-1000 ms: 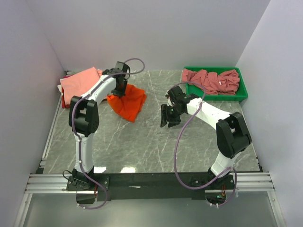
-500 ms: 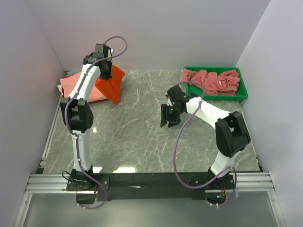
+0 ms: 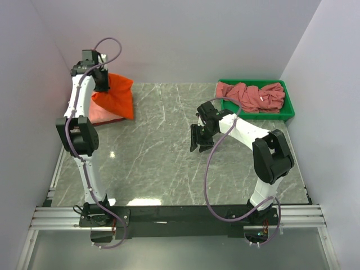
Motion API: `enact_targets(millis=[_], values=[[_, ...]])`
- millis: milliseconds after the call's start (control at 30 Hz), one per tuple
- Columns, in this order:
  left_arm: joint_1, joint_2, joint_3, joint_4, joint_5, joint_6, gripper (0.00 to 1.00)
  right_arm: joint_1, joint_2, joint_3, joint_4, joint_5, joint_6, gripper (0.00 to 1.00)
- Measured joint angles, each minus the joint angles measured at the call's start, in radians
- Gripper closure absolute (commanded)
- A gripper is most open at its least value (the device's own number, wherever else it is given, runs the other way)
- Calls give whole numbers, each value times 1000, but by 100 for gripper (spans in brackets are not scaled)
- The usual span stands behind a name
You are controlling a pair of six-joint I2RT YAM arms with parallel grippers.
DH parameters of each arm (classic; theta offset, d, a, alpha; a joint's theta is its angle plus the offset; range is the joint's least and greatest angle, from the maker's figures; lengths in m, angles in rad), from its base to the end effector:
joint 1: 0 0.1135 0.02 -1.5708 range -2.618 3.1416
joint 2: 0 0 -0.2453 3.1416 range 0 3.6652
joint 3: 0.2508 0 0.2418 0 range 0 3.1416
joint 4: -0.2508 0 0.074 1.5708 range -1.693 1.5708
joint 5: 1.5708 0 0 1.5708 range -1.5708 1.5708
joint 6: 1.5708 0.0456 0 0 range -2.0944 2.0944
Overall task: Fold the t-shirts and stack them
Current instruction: Neatly place the folded tshirt to the corner
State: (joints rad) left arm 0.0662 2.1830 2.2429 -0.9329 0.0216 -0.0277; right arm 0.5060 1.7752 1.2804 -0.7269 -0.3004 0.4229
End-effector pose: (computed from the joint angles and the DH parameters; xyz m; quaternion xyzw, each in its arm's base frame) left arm 0.4671 0.0300 0.2965 -0.0404 0.9388 -0.0036 0.3420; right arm 0.2949 0.1788 0.1848 -0.0664 0.9718 0.2087 0.0875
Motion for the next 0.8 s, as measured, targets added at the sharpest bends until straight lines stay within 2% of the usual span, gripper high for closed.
enact_targets(millis=[800], values=[[163, 0, -3, 9, 143, -42, 100, 0, 0, -13, 9, -8, 30, 46]])
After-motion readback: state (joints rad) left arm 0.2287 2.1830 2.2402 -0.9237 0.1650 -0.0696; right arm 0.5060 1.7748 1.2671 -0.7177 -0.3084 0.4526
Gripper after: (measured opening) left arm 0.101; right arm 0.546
